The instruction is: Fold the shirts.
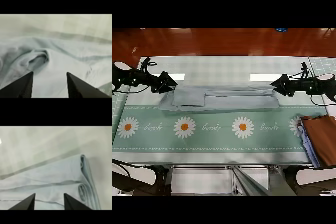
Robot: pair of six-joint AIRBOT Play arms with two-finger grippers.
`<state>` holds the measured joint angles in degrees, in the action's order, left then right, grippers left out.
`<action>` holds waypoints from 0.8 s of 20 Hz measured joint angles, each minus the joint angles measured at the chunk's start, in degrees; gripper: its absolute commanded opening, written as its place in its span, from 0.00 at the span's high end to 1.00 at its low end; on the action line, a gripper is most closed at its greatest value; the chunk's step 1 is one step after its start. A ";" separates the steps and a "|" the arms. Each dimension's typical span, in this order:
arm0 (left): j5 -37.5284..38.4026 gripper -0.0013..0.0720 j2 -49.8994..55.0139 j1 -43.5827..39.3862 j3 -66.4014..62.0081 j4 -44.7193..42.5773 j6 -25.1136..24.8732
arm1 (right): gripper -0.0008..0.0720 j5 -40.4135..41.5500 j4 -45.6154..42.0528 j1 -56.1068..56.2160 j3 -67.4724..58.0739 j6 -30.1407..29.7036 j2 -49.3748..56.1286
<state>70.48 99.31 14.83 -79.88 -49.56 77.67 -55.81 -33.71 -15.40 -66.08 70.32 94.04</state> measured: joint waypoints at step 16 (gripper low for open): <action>-14.32 0.29 -43.15 0.63 29.68 -5.97 -1.31 | 0.41 -4.13 -6.23 -17.07 13.31 2.73 -13.25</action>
<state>56.16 56.16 15.46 -50.19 -55.53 76.36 -59.94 -39.94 -32.47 -52.77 73.06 80.79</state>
